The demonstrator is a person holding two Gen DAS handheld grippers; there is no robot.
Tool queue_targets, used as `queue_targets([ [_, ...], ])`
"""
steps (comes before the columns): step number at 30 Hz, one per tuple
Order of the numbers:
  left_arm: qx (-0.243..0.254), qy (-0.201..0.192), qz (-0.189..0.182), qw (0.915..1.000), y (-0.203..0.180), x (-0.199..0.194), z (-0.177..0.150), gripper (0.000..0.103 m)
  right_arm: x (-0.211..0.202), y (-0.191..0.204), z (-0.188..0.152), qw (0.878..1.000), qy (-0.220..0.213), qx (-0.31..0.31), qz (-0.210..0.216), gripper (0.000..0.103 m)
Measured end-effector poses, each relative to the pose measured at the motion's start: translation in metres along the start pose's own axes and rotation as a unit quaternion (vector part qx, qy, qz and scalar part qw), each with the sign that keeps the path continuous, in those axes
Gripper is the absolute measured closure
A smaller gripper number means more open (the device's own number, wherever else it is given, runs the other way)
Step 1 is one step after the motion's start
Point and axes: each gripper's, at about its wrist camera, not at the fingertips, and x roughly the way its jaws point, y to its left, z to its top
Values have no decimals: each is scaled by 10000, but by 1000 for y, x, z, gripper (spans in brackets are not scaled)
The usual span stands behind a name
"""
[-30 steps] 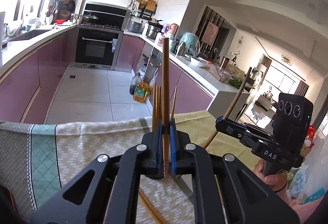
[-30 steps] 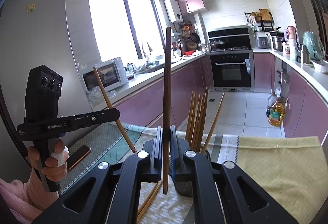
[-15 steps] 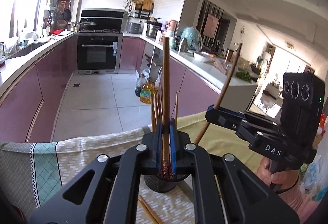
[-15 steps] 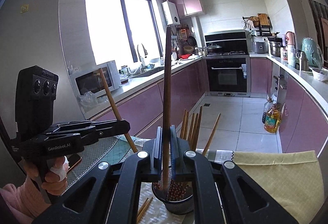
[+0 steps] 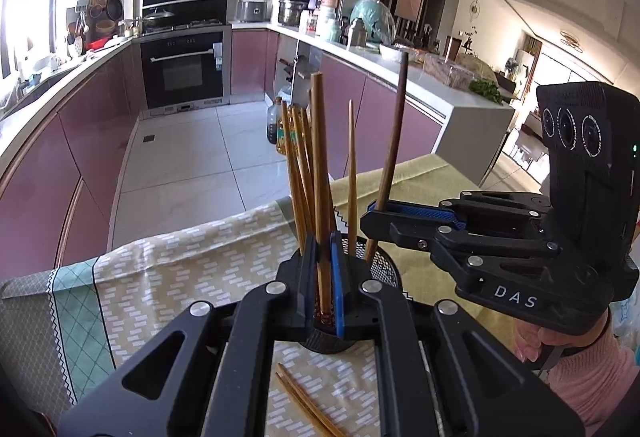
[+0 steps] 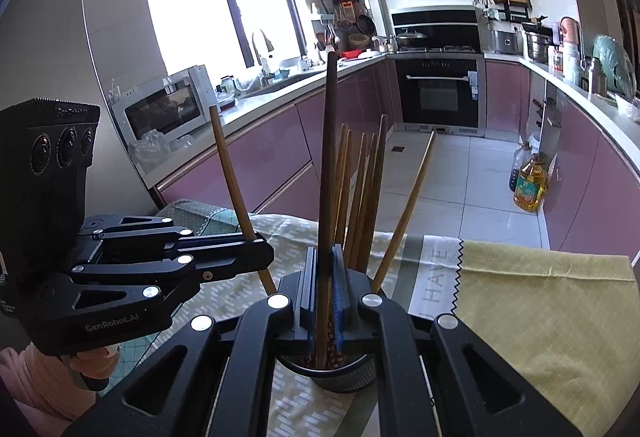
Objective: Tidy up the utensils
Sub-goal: 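Open the right gripper to release the chopstick into the holder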
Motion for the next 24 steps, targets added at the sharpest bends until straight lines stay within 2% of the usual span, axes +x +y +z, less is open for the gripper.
queue_targets([
  [12, -210, 188, 7, 9996, 12, 29, -1, 95, 14, -10, -3, 9996, 85, 266, -76, 91],
  [15, -308, 225, -46, 9993, 14, 32, -3, 92, 11, -13, -4, 9995, 34, 326, -46, 79],
  [19, -381, 184, -38, 9991, 16, 31, -13, 83, 6, -13, -7, 9994, -20, 344, 16, 79],
  [21, -437, 111, -34, 9990, 19, 26, -18, 81, 3, -11, -10, 9995, -44, 317, 34, 78],
  [23, -467, 3, -24, 9989, 20, 18, -24, 77, -3, -8, -13, 9996, -83, 280, 54, 75],
  [24, -469, -51, 2, 9989, 20, 13, -28, 76, -6, -5, -14, 9996, -111, 259, 58, 70],
])
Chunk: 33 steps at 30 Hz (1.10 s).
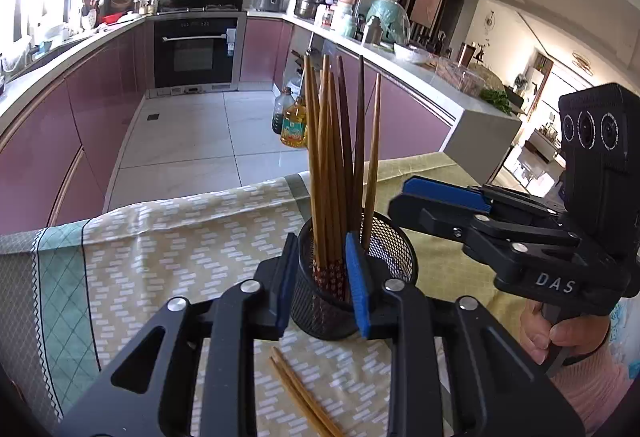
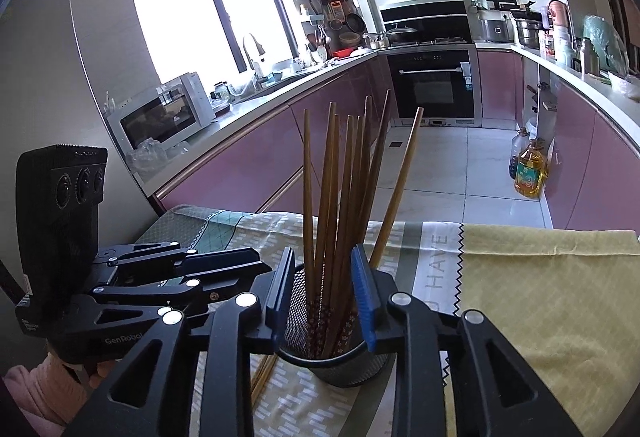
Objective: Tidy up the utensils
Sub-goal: 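Open the right gripper to release the chopstick into the holder, then move the open right gripper back over the last two chopsticks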
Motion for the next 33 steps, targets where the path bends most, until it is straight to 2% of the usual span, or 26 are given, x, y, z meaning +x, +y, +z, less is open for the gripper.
queue_targets([
  [2, 45, -145, 64, 9999, 0, -11, -7, 68, -8, 6, -4, 9999, -49, -73, 48, 67],
  [6, 102, -382, 151, 9991, 1, -37, -23, 62, -23, 24, -18, 9992, -104, -330, 180, 58],
  [8, 111, -461, 253, 9986, 2, -47, -32, 49, -28, 33, -28, 9985, -35, -450, 293, 55],
  [16, -38, -316, 589, 9978, 16, -62, -77, 47, -12, 51, -76, 9960, 617, -469, 445, 53],
  [19, -263, -107, 726, 9970, 22, -60, -95, 41, 1, 55, -96, 9943, 907, -429, 348, 53],
  [23, -444, 212, 751, 9960, 31, -53, -118, 41, 16, 60, -117, 9914, 1227, -386, 240, 53],
  [33, -646, 421, 814, 9937, 37, -48, -142, 37, 26, 77, -138, 9876, 1470, -556, 34, 53],
])
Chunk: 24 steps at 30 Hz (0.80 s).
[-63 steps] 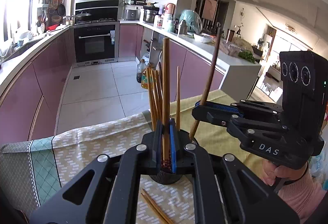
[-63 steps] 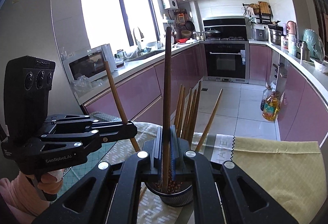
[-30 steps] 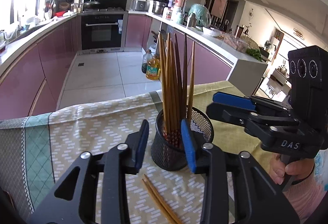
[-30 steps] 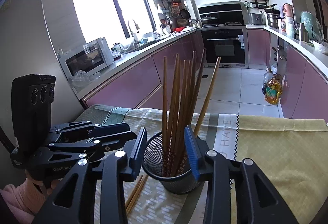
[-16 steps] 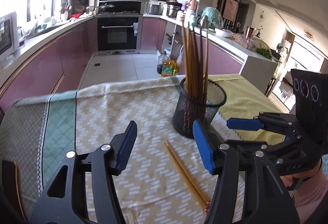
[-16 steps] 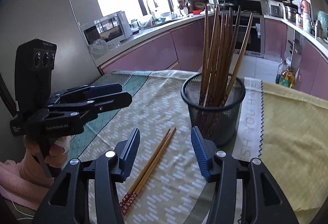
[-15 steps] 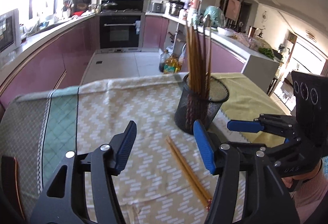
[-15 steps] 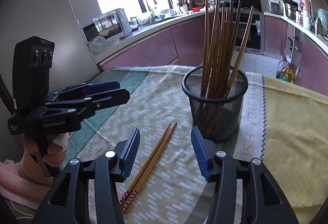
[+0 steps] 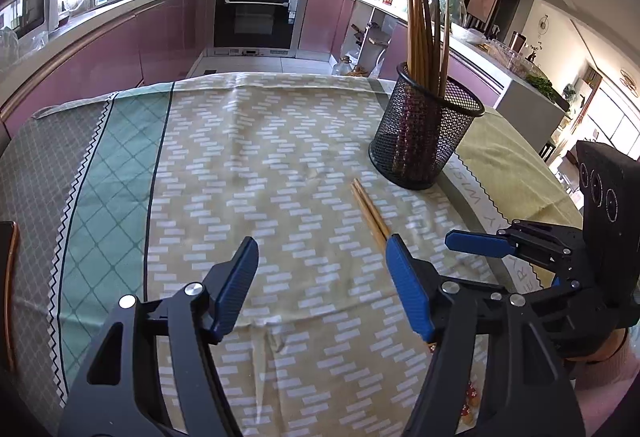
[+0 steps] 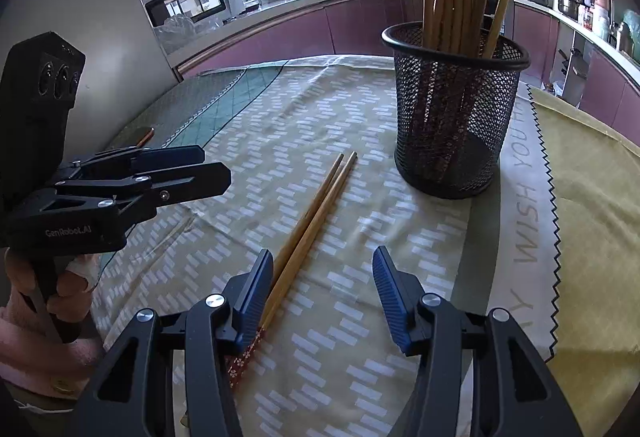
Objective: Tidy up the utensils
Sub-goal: 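Move the open right gripper back over the last two chopsticks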
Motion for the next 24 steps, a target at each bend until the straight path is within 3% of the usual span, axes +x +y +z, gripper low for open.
queue_targets([
  [17, 78, 100, -66, 9999, -3, 3, -6, 37, 5, 4, -2, 9992, 118, -117, -376, 54],
  [24, 278, 211, -79, 9994, -13, 12, -5, 37, 3, -5, -2, 9992, 143, 22, -369, 59],
])
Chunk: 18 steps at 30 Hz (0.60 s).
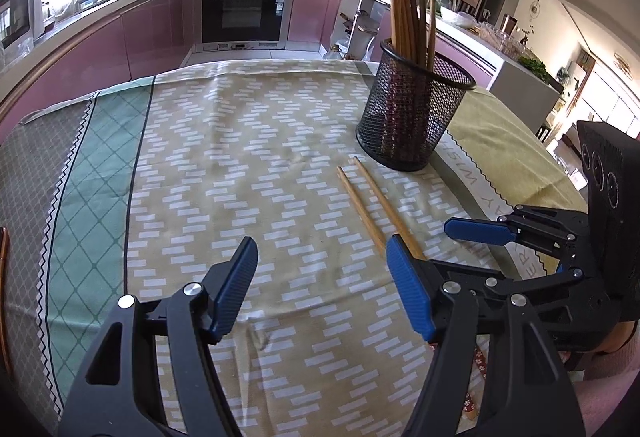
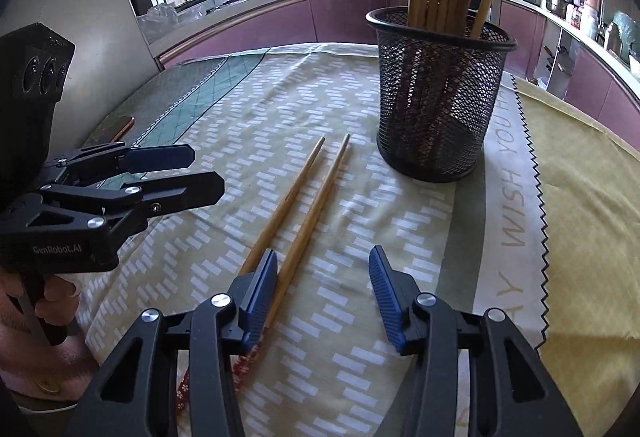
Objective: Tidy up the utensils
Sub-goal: 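Move the open right gripper back over the last two chopsticks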
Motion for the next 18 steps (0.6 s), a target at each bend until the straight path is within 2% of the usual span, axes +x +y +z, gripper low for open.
queue_targets([
  [4, 171, 117, -28, 9998, -9, 9, 2, 38, -2, -5, -1, 9999, 7, 93, 109, 59],
  [8, 310, 285, -53, 9991, -17, 22, 6, 45, -3, -12, -2, 9997, 0, 162, 164, 63],
  [16, 503, 457, 34, 9977, -32, 34, 6, 56, -5, -17, -4, 9995, -30, 196, 259, 63],
  [18, 513, 481, 69, 9975, -33, 37, 5, 56, -6, -19, -5, 9995, -36, 189, 270, 63],
])
